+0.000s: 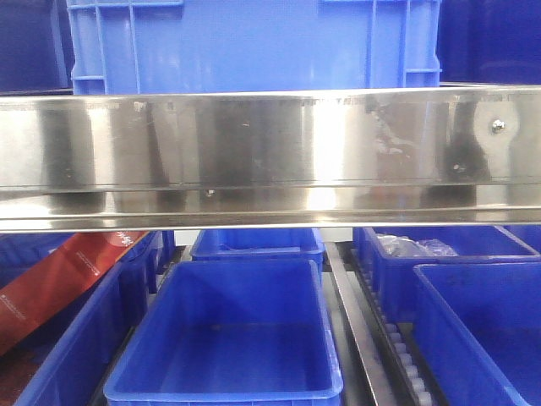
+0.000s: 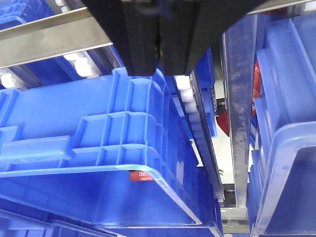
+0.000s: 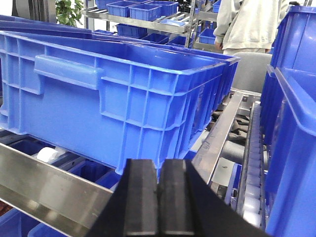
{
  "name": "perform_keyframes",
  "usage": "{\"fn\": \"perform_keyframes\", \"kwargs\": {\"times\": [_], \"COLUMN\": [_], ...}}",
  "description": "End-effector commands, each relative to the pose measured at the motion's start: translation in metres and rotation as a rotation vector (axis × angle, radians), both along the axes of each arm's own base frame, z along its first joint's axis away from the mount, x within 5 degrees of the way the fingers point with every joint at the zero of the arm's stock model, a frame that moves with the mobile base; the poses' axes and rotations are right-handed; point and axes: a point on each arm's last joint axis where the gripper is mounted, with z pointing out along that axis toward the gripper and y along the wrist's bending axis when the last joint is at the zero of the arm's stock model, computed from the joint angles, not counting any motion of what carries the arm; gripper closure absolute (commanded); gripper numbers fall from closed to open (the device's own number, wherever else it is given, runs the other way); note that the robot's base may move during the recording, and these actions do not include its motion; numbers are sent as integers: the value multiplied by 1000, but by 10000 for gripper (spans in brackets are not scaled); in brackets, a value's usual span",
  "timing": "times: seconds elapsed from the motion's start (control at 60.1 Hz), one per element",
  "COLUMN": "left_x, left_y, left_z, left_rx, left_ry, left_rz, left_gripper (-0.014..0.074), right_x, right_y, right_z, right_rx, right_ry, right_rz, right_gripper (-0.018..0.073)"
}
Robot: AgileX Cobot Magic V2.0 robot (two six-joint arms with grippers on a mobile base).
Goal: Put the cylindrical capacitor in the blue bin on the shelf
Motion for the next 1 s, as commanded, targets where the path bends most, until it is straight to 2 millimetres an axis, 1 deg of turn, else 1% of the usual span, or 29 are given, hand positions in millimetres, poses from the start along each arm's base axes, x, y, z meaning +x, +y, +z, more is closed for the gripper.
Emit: {"fn": "perform_keyframes", "kwargs": {"times": [0.0,0.15,0.249,0.416,0.466,0.499,0.582,0.815,0.848,0.881,0.914,0.981], "left_x": [-1,1,-2,-12,-16,-18,-23,-32,-33,-33,-33,-33], "left_y": [-2,3,9,20,23,24,27,30,30,30,31,31], "left_z": [0,-8,-23,-64,-81,-89,-118,-183,-186,-184,-190,-190], "left_rx": [-31,30,44,24,20,18,20,13,8,5,18,19], "left_ry": [-3,-60,-122,-260,-285,-301,-314,-355,-378,-395,-338,-333], "left_rz": [-17,13,47,153,177,188,220,262,263,265,268,270], "left_gripper": [707,707,707,707,707,707,707,707,707,707,707,707], "right_x": [0,0,0,0,0,0,0,0,0,0,0,-1], "right_y": [-1,-1,-1,-1,-1,-1,-1,-1,-1,-1,-1,-1], "right_z": [2,2,2,2,2,2,2,2,2,2,2,2], "right_rx": [2,2,2,2,2,2,2,2,2,2,2,3], "right_ry": [-28,-28,-28,-28,-28,-28,-28,-28,-28,-28,-28,-30], "right_rz": [-4,-4,-4,-4,-4,-4,-4,-4,-4,-4,-4,-4], "right_gripper": [712,712,712,712,712,712,712,712,712,712,712,712]}}
